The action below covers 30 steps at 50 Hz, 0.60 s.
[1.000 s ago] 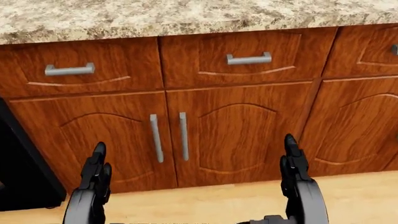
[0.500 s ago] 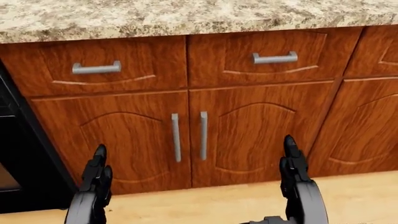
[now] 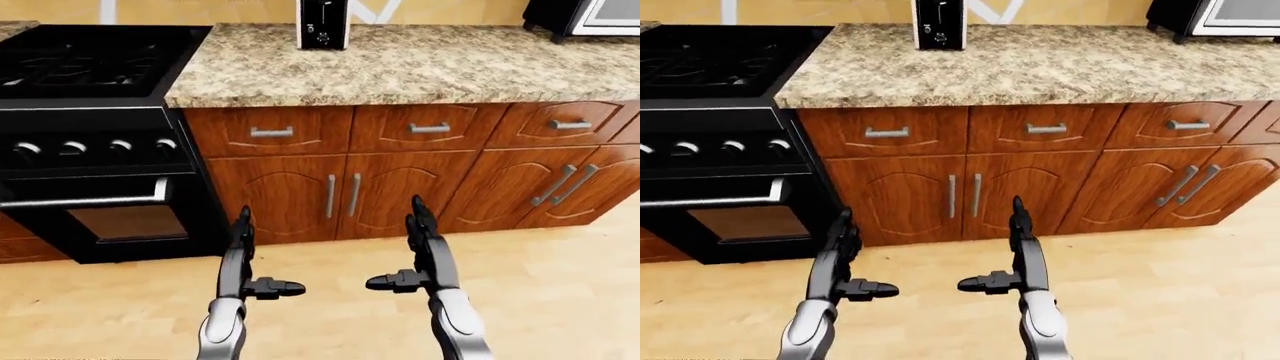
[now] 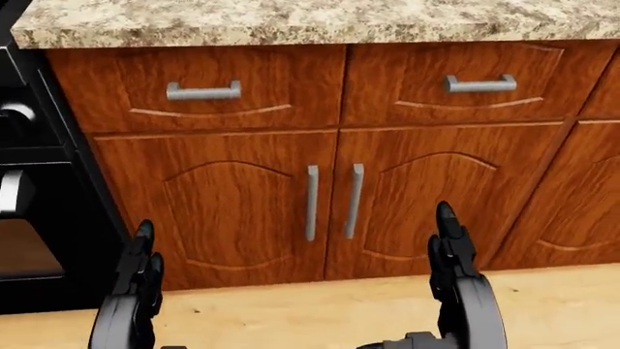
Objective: Push down the lever of the toaster to turn it on.
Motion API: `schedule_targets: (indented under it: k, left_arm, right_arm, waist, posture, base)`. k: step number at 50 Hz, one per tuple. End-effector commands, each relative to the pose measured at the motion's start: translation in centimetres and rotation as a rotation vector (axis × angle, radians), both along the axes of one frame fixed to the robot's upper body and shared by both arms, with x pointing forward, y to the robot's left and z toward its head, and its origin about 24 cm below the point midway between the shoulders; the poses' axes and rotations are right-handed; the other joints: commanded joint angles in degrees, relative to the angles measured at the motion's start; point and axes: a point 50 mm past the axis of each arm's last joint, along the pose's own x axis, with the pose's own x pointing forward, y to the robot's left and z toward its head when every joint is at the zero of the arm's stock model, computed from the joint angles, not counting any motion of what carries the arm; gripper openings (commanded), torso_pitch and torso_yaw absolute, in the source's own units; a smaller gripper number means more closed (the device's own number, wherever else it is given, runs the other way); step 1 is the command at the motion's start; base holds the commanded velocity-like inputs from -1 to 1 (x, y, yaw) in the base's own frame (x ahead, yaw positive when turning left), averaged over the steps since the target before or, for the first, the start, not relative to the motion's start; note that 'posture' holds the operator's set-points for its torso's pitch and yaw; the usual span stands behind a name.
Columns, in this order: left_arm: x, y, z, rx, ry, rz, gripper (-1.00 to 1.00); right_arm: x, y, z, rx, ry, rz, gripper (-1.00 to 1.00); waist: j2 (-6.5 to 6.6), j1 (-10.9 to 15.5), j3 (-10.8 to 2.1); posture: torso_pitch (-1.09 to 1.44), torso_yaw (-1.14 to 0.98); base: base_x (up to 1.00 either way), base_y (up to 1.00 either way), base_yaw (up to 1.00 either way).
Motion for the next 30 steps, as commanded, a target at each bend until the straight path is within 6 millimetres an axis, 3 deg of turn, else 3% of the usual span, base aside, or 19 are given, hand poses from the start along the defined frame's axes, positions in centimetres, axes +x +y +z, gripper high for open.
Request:
schedule_targets:
  k: [1, 4, 6, 7, 8, 10, 11, 16, 19, 21, 23, 30]
  left_arm:
    - [0.6, -0.3, 1.7, -0.001, -0.091, -0.013, 1.0]
    - [0.6, -0.3, 1.6, -0.002, -0.091, -0.013, 1.0]
    - [0.6, -0.3, 1.6, 0.0, -0.091, -0.013, 1.0]
    - [0.6, -0.3, 1.6, -0.001, -0.091, -0.013, 1.0]
    - [0.6, -0.3, 1.6, -0.001, -0.091, -0.012, 1.0]
    - [0.6, -0.3, 1.6, -0.001, -0.091, -0.012, 1.0]
    - [0.6, -0.3, 1.6, -0.001, -0.091, -0.011, 1.0]
    - [0.7, -0.3, 1.5, -0.001, -0.09, -0.011, 1.0]
    - [0.6, -0.3, 1.6, -0.001, -0.091, -0.011, 1.0]
    - [0.6, -0.3, 1.6, -0.001, -0.091, -0.01, 1.0]
    - [0.7, -0.2, 1.5, 0.002, -0.092, -0.008, 1.0]
    - [2.4, -0.5, 2.9, 0.006, -0.106, -0.015, 1.0]
  right_arm:
    - [0.4, -0.2, 1.4, -0.009, -0.07, 0.0, 1.0]
    - [0.4, -0.2, 1.3, -0.01, -0.068, 0.001, 1.0]
    - [0.4, -0.2, 1.2, -0.01, -0.068, 0.002, 1.0]
    - [0.5, -0.2, 1.2, -0.009, -0.068, 0.002, 1.0]
    - [0.5, -0.2, 1.2, -0.009, -0.069, 0.002, 1.0]
    - [0.4, -0.2, 1.3, -0.013, -0.072, -0.001, 1.0]
    - [0.4, -0.2, 1.5, -0.019, -0.073, -0.007, 1.0]
    - [0.5, -0.5, 1.3, -0.021, -0.067, -0.024, 1.0]
    - [0.6, -0.5, 1.1, -0.02, -0.07, -0.023, 1.0]
    - [0.6, -0.5, 1.1, -0.021, -0.069, -0.023, 1.0]
    - [0.5, -0.4, 1.3, -0.022, -0.069, -0.021, 1.0]
    - [2.0, -0.3, 3.8, -0.019, -0.082, -0.019, 1.0]
  waist:
    - [0.65, 0.26, -1.38]
    - [-1.47, 0.36, -0.69]
    - [-4.57, -0.02, -0.74]
    - [-4.17, -0.2, -0.97]
    - [-3.24, 0.06, -0.21]
    - [-3.56, 0.64, -0.59]
    - [-3.43, -0.59, -0.79]
    - [-1.11, -0.79, -0.42]
    - [0.84, -1.59, -0.4]
    - [3.26, -2.02, -1.11]
    - [2.04, -2.12, -0.67]
    - [0.93, -1.44, -2.0]
  posture:
    - [0.0, 0.0]
    - [0.0, 0.0]
    - [0.0, 0.0]
    - [0.0, 0.0]
    - [0.0, 0.0]
    - [0.0, 0.0]
    - [0.0, 0.0]
    - [0.0, 0.0]
    - [0.0, 0.0]
    - [0.0, 0.0]
    - [0.0, 0.0]
    - [0.0, 0.0]
  base:
    - [0.0, 0.0, 0.53]
    - [0.0, 0.0, 0.89]
    - [0.0, 0.0, 1.0]
    - [0.0, 0.0, 1.0]
    - [0.0, 0.0, 1.0]
    - [0.0, 0.0, 1.0]
    - [0.0, 0.0, 0.16]
    - [0.0, 0.0, 0.0]
    - [0.0, 0.0, 0.0]
    - [0.0, 0.0, 0.0]
    - [0.0, 0.0, 0.0]
    - [0.0, 0.0, 0.0]
